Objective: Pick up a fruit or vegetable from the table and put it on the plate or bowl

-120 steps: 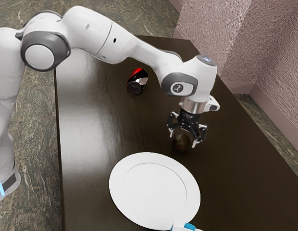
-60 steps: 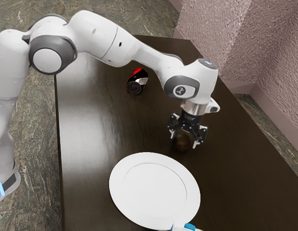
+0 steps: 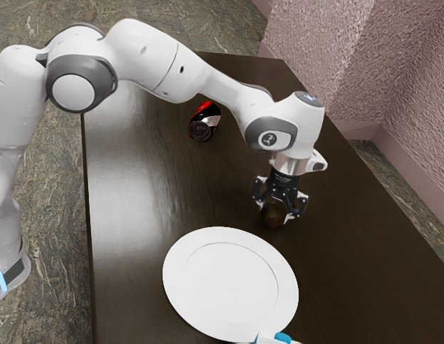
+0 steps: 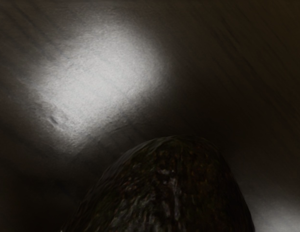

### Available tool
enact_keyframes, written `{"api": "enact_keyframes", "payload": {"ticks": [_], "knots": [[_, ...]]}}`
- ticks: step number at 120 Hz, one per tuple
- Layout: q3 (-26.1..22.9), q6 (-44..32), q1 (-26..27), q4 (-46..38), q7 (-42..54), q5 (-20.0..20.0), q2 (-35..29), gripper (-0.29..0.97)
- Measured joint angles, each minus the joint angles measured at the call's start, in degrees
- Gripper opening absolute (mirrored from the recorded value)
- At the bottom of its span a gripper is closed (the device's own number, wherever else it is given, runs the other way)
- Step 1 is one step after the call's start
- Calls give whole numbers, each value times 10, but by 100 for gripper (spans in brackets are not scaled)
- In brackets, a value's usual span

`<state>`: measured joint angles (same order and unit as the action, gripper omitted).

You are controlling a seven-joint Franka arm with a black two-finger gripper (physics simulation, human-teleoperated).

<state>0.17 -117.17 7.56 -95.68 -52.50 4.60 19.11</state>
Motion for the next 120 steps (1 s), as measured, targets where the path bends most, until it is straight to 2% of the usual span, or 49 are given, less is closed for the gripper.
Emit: {"api": "enact_keyframes", "payload": {"ticks": [5,32,64,96,120], "knots": [[0,0,0,0,0,-1,0,34],[-1,1,3,0,3,-5,-10,31],[-14,33,22,-4,8,-9,-89,32],[-78,60,40,-67,12,-21,-180,32],[-136,59,31,-126,15,-23,-234,32]]}}
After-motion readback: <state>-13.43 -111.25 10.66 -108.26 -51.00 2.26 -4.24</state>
